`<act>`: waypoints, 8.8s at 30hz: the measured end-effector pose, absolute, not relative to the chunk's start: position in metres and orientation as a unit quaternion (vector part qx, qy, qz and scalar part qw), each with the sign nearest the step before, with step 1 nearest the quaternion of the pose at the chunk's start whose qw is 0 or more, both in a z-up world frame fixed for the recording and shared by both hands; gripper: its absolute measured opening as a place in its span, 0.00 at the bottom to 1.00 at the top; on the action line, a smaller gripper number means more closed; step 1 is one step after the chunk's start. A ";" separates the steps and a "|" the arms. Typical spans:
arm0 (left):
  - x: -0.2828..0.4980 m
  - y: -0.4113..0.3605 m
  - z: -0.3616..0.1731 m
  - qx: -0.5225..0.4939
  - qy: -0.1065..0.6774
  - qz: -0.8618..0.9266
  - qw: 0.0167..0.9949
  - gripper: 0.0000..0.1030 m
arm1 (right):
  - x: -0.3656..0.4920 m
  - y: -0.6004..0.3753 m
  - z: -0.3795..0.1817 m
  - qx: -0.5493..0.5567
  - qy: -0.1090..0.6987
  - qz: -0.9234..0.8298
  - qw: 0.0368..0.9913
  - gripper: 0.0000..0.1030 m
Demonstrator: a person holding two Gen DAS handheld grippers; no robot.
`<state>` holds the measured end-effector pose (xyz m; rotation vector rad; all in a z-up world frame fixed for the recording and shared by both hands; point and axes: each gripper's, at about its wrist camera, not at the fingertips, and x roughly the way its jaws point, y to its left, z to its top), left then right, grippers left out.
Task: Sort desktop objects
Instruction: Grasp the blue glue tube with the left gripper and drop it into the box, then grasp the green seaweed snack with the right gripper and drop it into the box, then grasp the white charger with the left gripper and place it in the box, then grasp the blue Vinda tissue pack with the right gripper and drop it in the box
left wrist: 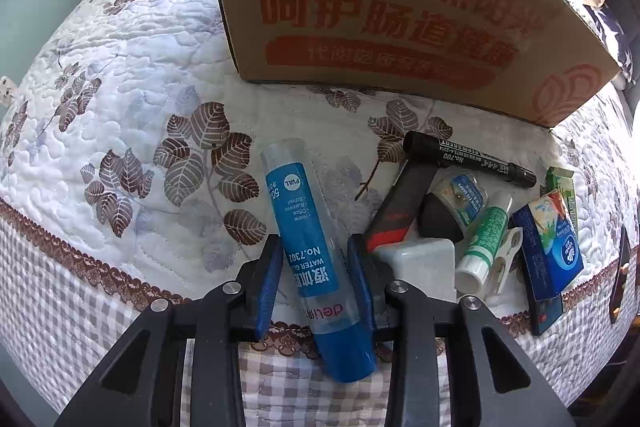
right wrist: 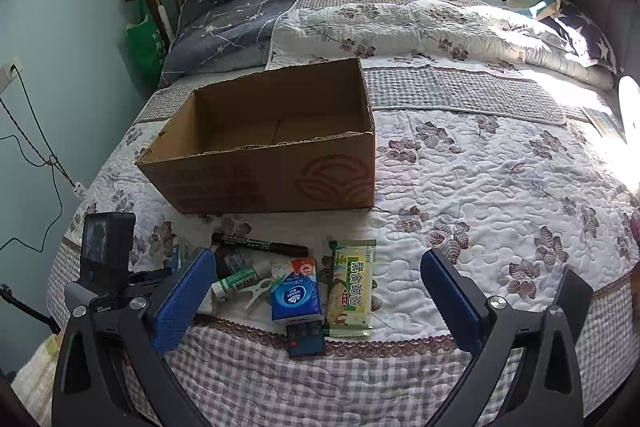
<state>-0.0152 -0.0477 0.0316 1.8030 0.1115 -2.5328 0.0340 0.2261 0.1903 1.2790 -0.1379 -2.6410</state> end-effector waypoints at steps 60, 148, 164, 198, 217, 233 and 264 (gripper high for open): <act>-0.120 -0.001 0.170 0.436 -0.028 -0.897 -0.069 1.00 | 0.016 0.265 0.183 0.463 -0.125 -0.876 0.041 1.00; 0.045 -0.091 0.204 0.418 0.152 -0.889 -0.106 1.00 | -0.151 0.156 0.183 0.446 0.037 -0.891 0.074 0.71; 0.026 -0.020 0.061 0.576 -0.012 -0.814 -0.074 1.00 | 0.054 0.240 0.208 0.430 0.022 -0.901 0.053 0.81; 0.024 -0.046 0.191 0.474 0.088 -0.869 -0.110 1.00 | 0.055 0.255 0.223 0.421 -0.071 -0.899 0.095 0.81; -0.212 0.055 0.104 0.620 -0.065 -0.778 -0.076 1.00 | 0.050 0.247 0.223 0.435 -0.087 -0.889 0.115 0.81; -0.190 0.035 0.127 0.542 0.006 -0.838 -0.067 1.00 | 0.045 0.255 0.219 0.438 -0.091 -0.888 0.102 0.81; 0.074 -0.104 0.256 0.343 0.115 -0.931 -0.037 1.00 | 0.009 0.146 0.066 0.511 0.053 -0.857 0.035 0.81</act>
